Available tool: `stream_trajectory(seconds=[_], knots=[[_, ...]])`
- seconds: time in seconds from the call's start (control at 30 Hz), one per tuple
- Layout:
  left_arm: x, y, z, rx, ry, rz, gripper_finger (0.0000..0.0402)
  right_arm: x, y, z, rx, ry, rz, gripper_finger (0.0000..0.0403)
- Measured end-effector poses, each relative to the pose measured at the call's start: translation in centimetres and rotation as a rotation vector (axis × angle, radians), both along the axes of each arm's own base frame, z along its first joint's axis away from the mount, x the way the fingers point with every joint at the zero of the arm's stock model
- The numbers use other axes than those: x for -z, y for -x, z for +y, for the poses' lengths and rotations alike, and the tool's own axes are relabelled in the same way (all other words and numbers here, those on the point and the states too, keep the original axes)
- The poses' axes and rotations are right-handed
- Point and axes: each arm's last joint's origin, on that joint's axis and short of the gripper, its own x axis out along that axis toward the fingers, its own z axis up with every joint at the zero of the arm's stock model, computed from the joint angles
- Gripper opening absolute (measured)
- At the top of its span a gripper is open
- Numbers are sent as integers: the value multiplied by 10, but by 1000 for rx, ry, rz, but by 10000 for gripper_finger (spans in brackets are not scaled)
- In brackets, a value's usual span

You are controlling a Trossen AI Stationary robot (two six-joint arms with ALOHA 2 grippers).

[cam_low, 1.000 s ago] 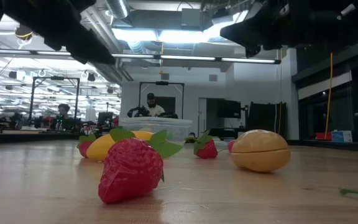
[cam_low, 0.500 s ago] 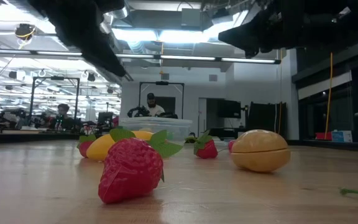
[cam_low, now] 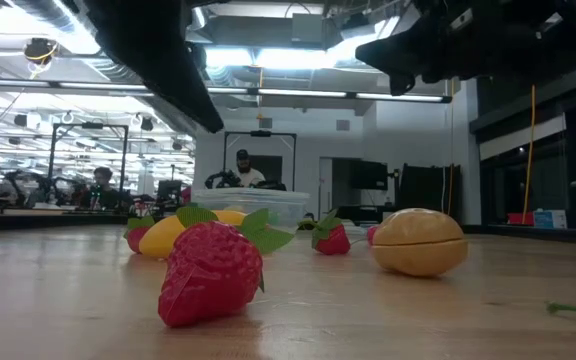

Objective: Pick and placing Produce into tupperware
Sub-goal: Put the banana into the transparent container

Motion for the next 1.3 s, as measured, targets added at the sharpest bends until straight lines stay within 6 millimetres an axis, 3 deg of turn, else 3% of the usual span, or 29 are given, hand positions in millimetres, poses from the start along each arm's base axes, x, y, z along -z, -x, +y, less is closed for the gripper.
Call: stream_trajectory(seconds=[0.27,0.57,0.73,0.97,1.3], knots=[[17,-11,-11,-87,39,62,185,1,0,5,-16,-48,19,27],[17,-10,-14,-136,93,53,185,5,1,11,-42,-47,53,28],[27,-14,-15,-139,85,73,185,8,2,11,-41,-46,70,28],[48,-22,-10,-144,111,144,185,10,3,11,-41,-43,89,28],[50,-28,-1,-155,148,158,185,11,3,11,-40,-41,99,28]])
